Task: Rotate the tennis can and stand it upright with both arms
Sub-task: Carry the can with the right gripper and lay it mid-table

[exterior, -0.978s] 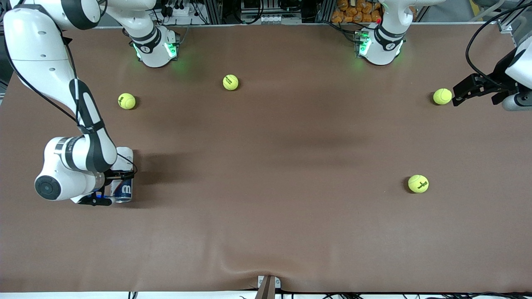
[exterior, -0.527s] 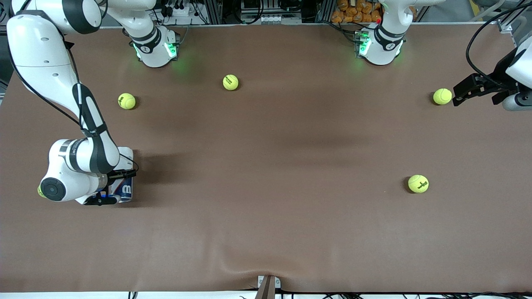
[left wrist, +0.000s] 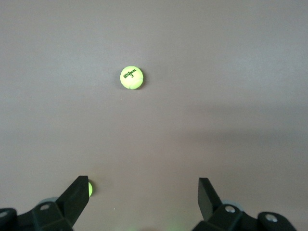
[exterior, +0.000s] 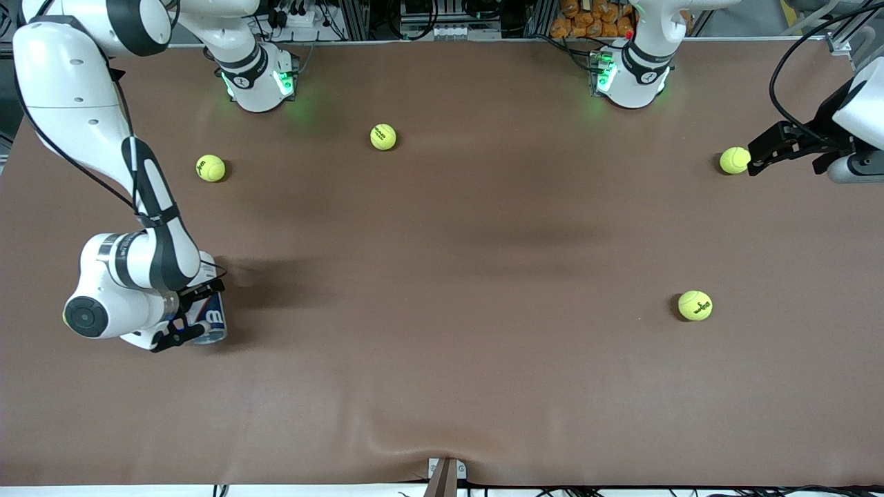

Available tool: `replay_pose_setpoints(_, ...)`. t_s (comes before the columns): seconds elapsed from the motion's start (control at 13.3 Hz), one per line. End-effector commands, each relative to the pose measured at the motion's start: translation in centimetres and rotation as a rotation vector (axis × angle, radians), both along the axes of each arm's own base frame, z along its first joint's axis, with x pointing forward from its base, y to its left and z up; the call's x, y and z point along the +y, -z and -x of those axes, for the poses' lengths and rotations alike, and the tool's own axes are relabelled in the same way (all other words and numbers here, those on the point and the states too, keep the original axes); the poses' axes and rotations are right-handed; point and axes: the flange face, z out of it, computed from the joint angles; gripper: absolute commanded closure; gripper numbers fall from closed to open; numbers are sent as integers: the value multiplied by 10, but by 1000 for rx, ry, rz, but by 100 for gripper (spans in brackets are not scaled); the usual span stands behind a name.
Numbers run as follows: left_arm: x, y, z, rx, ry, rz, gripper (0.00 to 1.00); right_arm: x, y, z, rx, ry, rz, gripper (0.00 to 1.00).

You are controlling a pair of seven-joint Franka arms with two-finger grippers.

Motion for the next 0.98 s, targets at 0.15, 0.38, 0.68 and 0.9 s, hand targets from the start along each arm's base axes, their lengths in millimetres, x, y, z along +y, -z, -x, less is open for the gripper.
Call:
replay_pose_setpoints(0.15, 0, -6, 0, -3, -8, -23, 0, 173, -44, -17, -96, -386, -37, 16)
replay_pose_setpoints(0.38, 0, -6, 0, -3, -10, -21, 0, 277, -57, 4, -140, -551, -55, 15)
replay_pose_setpoints(0.68, 0, -6, 0, -3, -11, -21, 0, 409, -61, 54, -270, -788, -53, 15)
replay_pose_setpoints(0.9, 1, -6, 0, -3, -13, -21, 0, 491, -49, 110, -316, -1010, 33, 15)
